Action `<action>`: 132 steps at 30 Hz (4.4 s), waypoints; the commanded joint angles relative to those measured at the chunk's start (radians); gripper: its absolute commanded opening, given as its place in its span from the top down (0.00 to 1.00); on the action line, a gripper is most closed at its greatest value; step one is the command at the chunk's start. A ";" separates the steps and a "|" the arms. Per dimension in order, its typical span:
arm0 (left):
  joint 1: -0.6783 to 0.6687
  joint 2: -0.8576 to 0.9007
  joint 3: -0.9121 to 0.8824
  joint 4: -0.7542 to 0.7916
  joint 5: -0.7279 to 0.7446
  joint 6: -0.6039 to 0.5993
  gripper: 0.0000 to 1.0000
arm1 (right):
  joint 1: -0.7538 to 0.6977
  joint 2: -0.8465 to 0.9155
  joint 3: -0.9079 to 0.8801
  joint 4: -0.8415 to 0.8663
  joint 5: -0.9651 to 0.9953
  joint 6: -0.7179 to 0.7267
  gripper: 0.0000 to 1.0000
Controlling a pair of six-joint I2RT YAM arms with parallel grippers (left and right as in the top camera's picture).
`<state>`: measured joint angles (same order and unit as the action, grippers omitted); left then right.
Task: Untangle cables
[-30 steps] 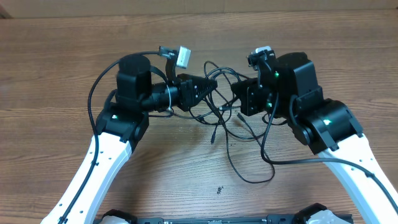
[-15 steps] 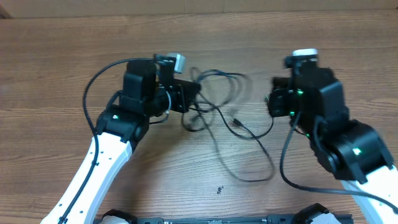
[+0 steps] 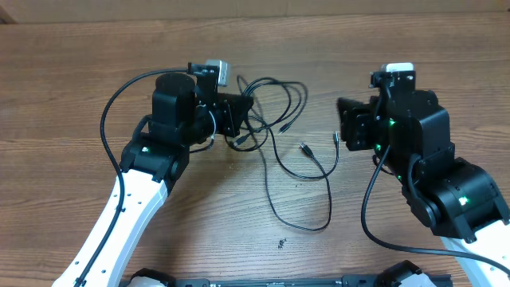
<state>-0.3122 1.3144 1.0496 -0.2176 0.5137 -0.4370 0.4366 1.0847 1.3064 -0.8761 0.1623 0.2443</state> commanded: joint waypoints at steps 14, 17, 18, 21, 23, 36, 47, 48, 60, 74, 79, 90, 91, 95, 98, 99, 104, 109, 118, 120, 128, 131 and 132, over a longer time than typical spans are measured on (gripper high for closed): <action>-0.003 -0.007 0.005 0.264 0.137 -0.379 0.96 | 0.000 0.185 0.004 0.085 -0.523 0.202 0.30; -0.003 -0.007 0.005 0.264 0.142 -0.392 0.96 | 0.000 0.211 0.004 0.099 -0.532 0.202 0.30; -0.003 -0.007 0.005 0.264 0.142 -0.402 0.96 | 0.000 0.217 0.004 0.102 -0.533 0.202 0.30; -0.003 -0.007 0.005 0.264 0.143 -0.454 0.96 | 0.000 0.234 0.004 0.112 -0.531 0.202 0.31; -0.009 -0.007 0.005 0.264 0.142 -0.459 0.96 | 0.000 0.242 0.004 0.118 -0.531 0.201 0.31; -0.042 -0.007 0.005 0.312 0.235 -0.495 0.96 | 0.000 0.251 0.003 0.169 -0.409 0.201 0.42; -0.042 -0.007 0.005 0.346 0.269 -0.513 0.96 | 0.000 0.251 0.003 0.164 -0.379 0.197 0.93; -0.042 -0.007 0.005 0.347 0.269 -0.513 0.96 | 0.000 0.251 0.003 0.161 -0.378 0.196 0.96; -0.022 -0.007 0.005 0.346 0.261 -0.449 0.96 | 0.000 0.251 0.003 0.111 -0.293 0.193 0.96; 0.039 -0.007 0.005 0.077 0.066 -0.183 0.96 | 0.000 0.228 0.003 0.124 -0.266 0.194 0.96; 0.039 -0.007 0.005 0.010 0.016 -0.162 0.96 | 0.000 0.189 0.003 0.157 -0.259 0.194 0.96; 0.039 -0.007 0.005 -0.071 -0.066 -0.032 0.96 | 0.000 0.094 0.003 0.157 -0.112 0.193 0.96; 0.039 -0.007 0.005 -0.090 -0.086 -0.030 0.96 | 0.000 0.082 0.003 0.157 -0.099 0.193 0.96; 0.039 -0.007 0.005 -0.154 -0.159 -0.030 0.96 | 0.000 0.040 0.004 0.158 -0.050 0.193 0.96; 0.039 -0.007 0.005 -0.161 -0.158 -0.030 0.96 | 0.000 0.025 0.003 0.161 -0.049 0.193 0.96; 0.039 -0.007 0.005 -0.161 -0.158 -0.030 0.96 | 0.000 0.023 0.003 0.161 -0.049 0.193 0.96; 0.039 -0.007 0.005 -0.163 -0.125 -0.030 0.96 | 0.000 0.023 0.003 0.149 -0.047 0.169 0.84; 0.039 -0.007 0.005 -0.154 -0.046 0.045 0.96 | 0.000 0.023 0.003 0.131 -0.047 0.151 0.52; 0.039 -0.007 0.005 -0.141 0.143 0.265 0.96 | 0.000 0.023 0.003 0.093 -0.106 0.145 0.26; 0.039 -0.007 0.005 -0.136 0.216 0.340 0.96 | 0.000 0.023 0.003 0.072 -0.135 0.141 0.21; 0.039 -0.007 0.006 -0.118 0.473 0.569 0.96 | 0.000 0.023 0.003 0.034 -0.256 0.039 0.16; 0.039 -0.007 0.006 -0.118 0.521 0.619 0.96 | 0.000 0.023 0.003 0.032 -0.288 0.008 0.14; 0.039 -0.007 0.006 -0.118 0.533 0.631 0.96 | 0.000 0.023 0.003 0.032 -0.293 0.008 0.14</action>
<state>-0.2787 1.3132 1.0500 -0.3443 0.9218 0.0795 0.4393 1.1217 1.3064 -0.8471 -0.0742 0.3035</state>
